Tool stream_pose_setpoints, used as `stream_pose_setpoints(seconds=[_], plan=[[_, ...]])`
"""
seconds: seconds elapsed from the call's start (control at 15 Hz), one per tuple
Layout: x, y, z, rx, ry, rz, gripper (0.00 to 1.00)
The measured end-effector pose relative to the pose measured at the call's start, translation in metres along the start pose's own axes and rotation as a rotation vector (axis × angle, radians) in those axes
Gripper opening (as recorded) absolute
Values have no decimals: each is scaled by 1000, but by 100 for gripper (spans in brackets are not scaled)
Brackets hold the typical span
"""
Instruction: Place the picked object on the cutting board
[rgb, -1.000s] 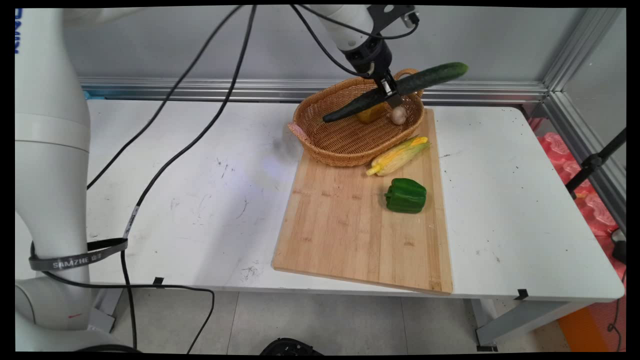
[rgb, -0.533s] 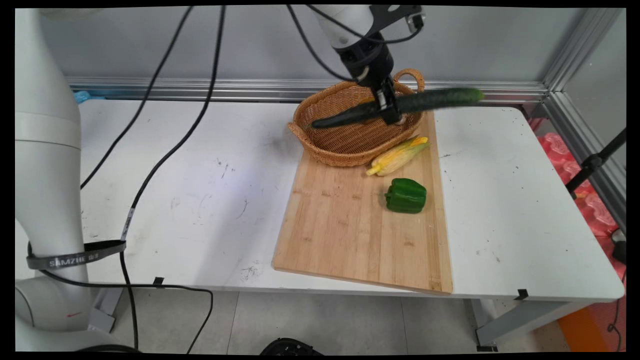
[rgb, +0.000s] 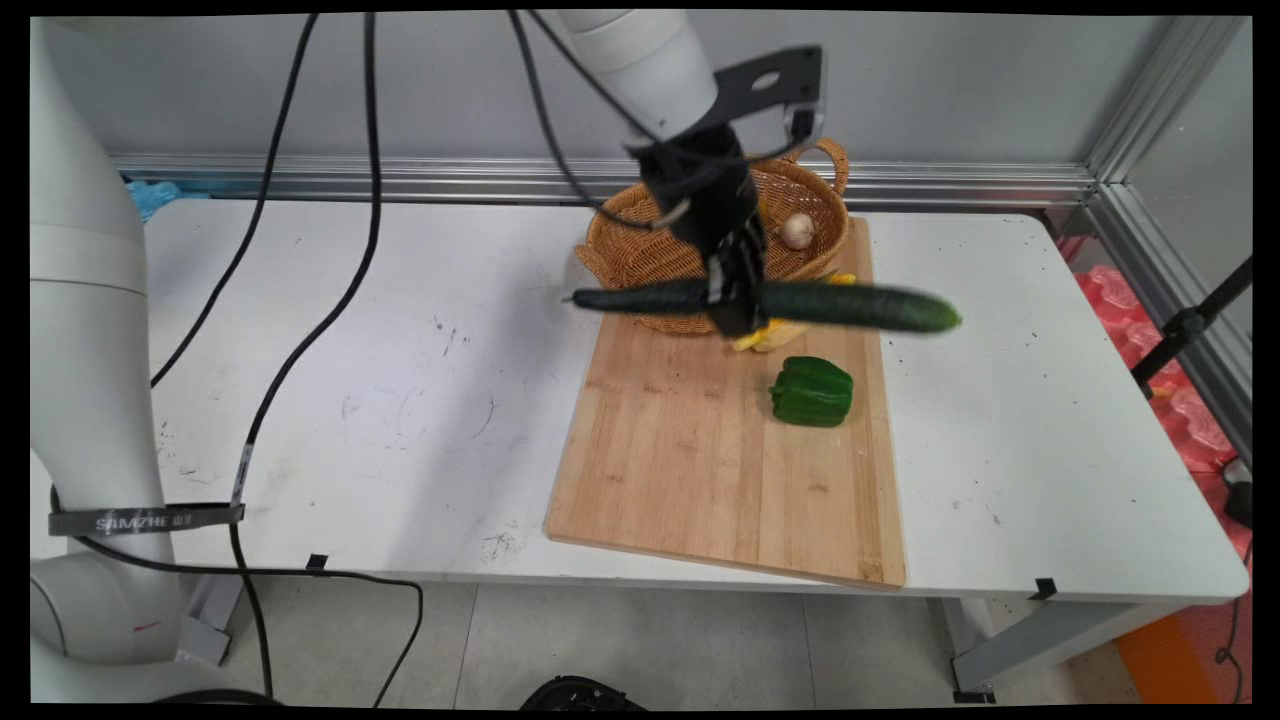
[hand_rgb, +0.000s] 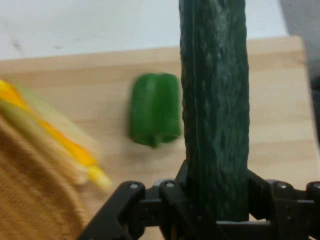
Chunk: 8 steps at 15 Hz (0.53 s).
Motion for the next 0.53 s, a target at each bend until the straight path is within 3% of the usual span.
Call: stream_pose_setpoints(seconds=[0.53], plan=[[-14,44,32,-64,-68,98,0]])
